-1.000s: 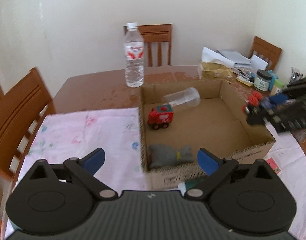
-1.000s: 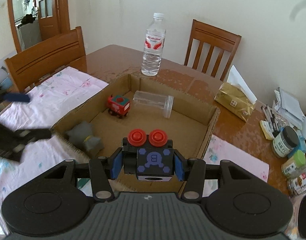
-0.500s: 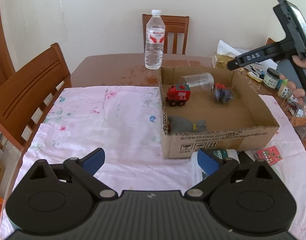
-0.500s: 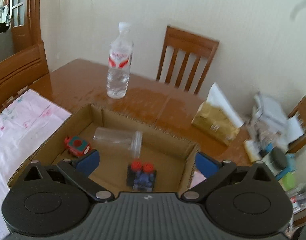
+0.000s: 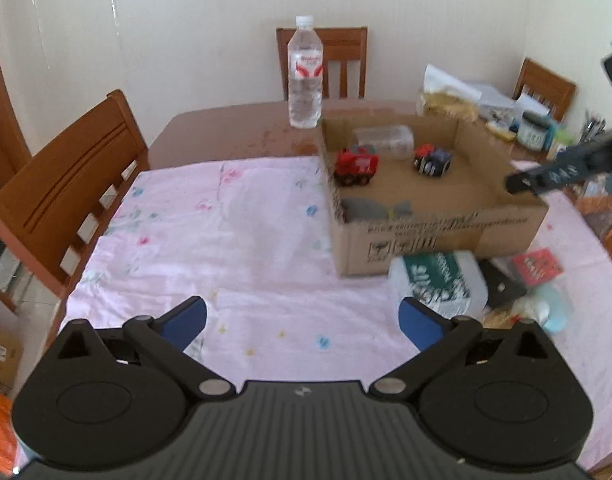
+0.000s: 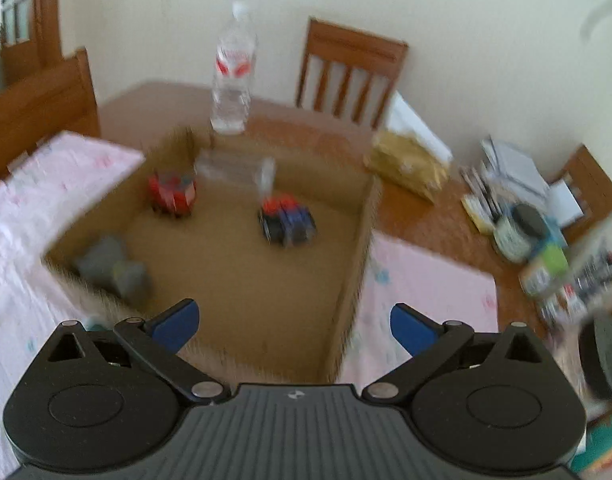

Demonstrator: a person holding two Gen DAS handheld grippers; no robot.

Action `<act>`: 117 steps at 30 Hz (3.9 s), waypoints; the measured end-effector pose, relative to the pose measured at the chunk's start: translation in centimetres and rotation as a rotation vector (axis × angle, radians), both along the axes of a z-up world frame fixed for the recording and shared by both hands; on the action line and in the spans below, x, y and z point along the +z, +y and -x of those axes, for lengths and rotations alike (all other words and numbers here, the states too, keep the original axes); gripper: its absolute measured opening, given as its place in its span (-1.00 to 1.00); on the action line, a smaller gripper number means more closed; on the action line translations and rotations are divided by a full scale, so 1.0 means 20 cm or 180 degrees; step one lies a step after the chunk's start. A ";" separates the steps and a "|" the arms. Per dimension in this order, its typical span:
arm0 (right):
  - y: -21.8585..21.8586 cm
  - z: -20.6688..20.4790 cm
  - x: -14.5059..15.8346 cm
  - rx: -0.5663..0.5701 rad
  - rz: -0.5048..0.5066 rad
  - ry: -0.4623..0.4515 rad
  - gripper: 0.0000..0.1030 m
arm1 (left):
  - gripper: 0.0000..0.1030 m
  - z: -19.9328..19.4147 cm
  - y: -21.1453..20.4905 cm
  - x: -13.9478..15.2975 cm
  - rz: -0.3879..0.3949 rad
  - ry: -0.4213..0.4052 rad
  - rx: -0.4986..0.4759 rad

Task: Organize rigid objects
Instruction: 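Move the right gripper to the teal egg case while the left approaches the white swab box, then close the right gripper on the teal egg case while the left grasps the MEDICAL swab box, then drop the egg case into the box with the right gripper while the left lifts the swab box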

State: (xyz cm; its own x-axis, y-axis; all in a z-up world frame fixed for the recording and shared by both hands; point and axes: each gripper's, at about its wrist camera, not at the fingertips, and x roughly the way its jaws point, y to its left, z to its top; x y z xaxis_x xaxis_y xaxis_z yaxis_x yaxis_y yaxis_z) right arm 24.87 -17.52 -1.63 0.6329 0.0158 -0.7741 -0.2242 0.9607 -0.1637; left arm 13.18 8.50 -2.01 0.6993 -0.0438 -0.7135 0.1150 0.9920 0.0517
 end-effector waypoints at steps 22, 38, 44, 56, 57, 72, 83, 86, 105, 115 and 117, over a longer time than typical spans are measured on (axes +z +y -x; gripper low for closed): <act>-0.18 0.33 -0.38 -0.0571 -0.0259 0.0635 1.00 | 0.98 0.04 -0.05 -0.06 0.0150 0.0136 0.0034; -0.31 0.40 -0.48 -0.0685 -0.0158 0.0696 1.00 | 0.98 0.00 -0.13 -0.08 0.0121 0.0164 -0.0083; -0.36 0.41 -0.49 -0.0678 -0.0339 0.0659 1.00 | 0.98 -0.06 -0.22 -0.12 0.0119 0.0241 -0.0254; -0.36 0.45 -0.49 -0.0592 -0.0358 0.0504 1.00 | 0.98 -0.28 -0.51 -0.24 0.0085 0.0265 -0.0501; -0.36 0.45 -0.49 -0.0590 -0.0359 0.0499 1.00 | 0.98 -0.29 -0.52 -0.25 0.0077 0.0270 -0.0515; -0.37 0.46 -0.49 -0.0556 -0.0363 0.0441 1.00 | 0.99 -0.33 -0.49 -0.37 0.0050 0.0438 -0.0479; -0.36 0.46 -0.50 -0.0540 -0.0365 0.0400 1.00 | 0.61 -0.38 -0.53 -0.40 0.0134 0.0435 -0.0613; -0.35 0.47 -0.50 -0.0509 -0.0363 0.0420 1.00 | 0.61 -0.37 -0.51 -0.40 0.0126 0.0453 -0.0588; -0.22 0.47 -0.46 -0.0092 -0.0334 0.0342 0.38 | 0.64 -0.29 -0.33 -0.39 0.0194 0.0510 -0.0233; -0.25 0.47 -0.45 -0.0062 -0.0358 0.0320 0.14 | 0.69 -0.30 -0.35 -0.39 0.0113 0.0493 -0.0205; -0.25 0.46 -0.45 -0.0056 -0.0353 0.0326 0.13 | 0.66 -0.30 -0.36 -0.38 0.0104 0.0490 -0.0227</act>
State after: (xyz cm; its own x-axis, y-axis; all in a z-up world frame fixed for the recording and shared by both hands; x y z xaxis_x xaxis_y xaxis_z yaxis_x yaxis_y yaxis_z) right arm 15.60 -22.44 -10.63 0.5515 0.0943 -0.8288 -0.2172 0.9756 -0.0335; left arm 19.24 1.35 -9.67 0.5761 -0.1145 -0.8093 0.1893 0.9819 -0.0042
